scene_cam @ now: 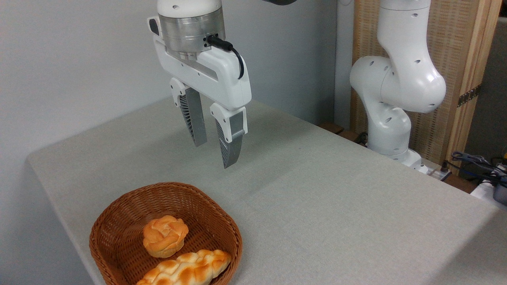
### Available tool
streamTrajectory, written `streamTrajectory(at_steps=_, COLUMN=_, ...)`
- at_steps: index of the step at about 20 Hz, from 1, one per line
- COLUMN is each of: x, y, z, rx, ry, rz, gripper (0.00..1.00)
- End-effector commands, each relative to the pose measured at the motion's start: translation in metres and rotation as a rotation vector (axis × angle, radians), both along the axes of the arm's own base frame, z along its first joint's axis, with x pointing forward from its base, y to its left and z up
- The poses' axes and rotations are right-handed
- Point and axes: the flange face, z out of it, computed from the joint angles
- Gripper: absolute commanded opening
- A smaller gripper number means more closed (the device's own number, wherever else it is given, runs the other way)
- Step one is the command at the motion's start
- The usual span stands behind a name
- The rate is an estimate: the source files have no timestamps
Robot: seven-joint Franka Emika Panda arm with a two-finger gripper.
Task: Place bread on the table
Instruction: 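Lower the open gripper down onto the round golden bun in the basket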
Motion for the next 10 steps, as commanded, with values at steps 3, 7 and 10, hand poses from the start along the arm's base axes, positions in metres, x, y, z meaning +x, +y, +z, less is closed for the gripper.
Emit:
streamTrajectory(at_steps=3, x=0.003, y=0.0, z=-0.002, rx=-0.02, ry=0.006, rz=0.023, gripper=1.0)
streamTrajectory(at_steps=7, x=0.009, y=0.0, z=-0.006, rx=-0.018, ry=-0.012, rz=0.028, gripper=1.0)
streamTrajectory(at_steps=10, x=0.013, y=-0.001, z=-0.015, rx=-0.015, ry=-0.019, rz=0.031, gripper=1.0)
